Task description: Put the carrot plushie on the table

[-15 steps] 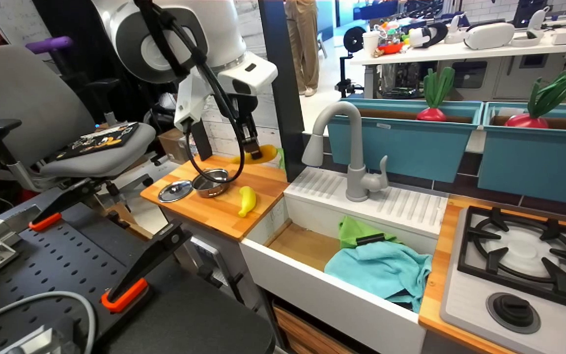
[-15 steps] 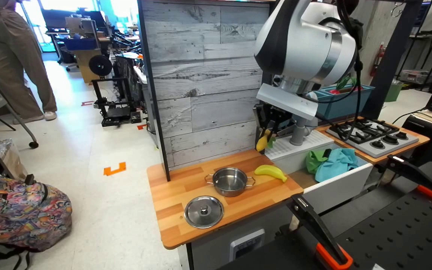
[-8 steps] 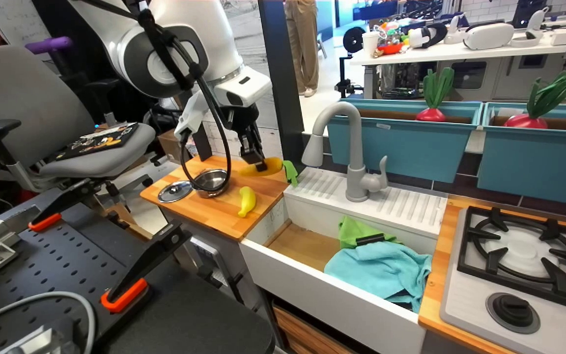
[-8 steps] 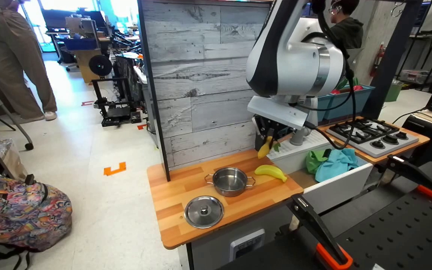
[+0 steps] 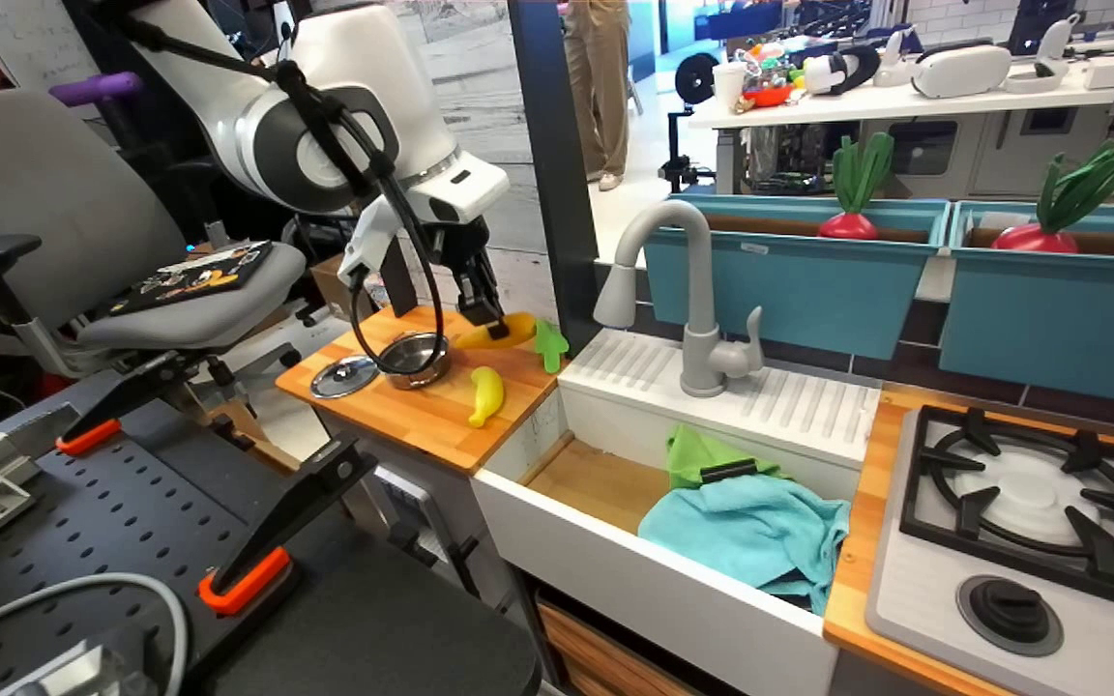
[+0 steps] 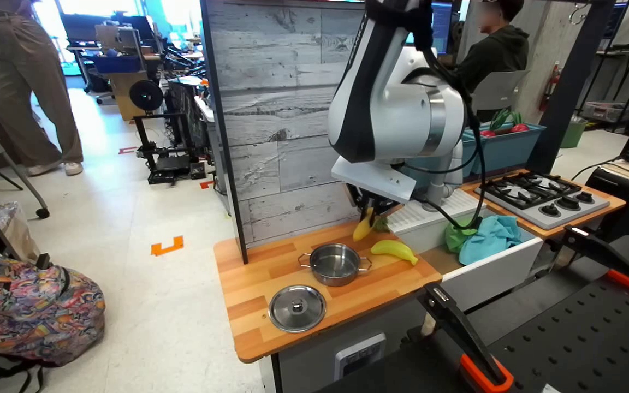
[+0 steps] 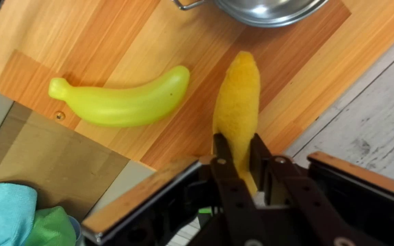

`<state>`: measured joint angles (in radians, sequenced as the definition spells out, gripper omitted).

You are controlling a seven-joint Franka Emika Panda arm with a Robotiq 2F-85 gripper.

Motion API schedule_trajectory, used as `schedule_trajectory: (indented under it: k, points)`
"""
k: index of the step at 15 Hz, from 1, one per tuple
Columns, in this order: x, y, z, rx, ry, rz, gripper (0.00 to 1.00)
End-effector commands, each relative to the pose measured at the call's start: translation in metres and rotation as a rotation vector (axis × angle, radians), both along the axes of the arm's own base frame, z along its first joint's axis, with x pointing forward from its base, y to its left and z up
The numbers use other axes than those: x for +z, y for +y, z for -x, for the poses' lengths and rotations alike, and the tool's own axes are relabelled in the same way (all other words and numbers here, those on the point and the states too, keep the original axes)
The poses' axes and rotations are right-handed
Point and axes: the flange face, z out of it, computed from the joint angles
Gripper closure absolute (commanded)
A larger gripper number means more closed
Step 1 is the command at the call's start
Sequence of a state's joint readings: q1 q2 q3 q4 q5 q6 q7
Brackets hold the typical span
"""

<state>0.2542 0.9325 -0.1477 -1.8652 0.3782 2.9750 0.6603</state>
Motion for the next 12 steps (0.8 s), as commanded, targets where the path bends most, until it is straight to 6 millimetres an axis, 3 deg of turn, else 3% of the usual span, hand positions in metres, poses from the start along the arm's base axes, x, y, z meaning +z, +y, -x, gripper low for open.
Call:
schedule_trajectory:
  k: [1,9,10,12]
  points:
    - [-0.006,0.011,-0.015,0.035,-0.004,-0.014,1.00]
    - [-0.027,0.017,-0.024,0.075,0.009,-0.061,1.00]
    - [-0.028,0.016,-0.025,0.080,0.015,-0.072,0.75]
    - [-0.031,0.015,-0.024,0.086,0.027,-0.078,0.65]
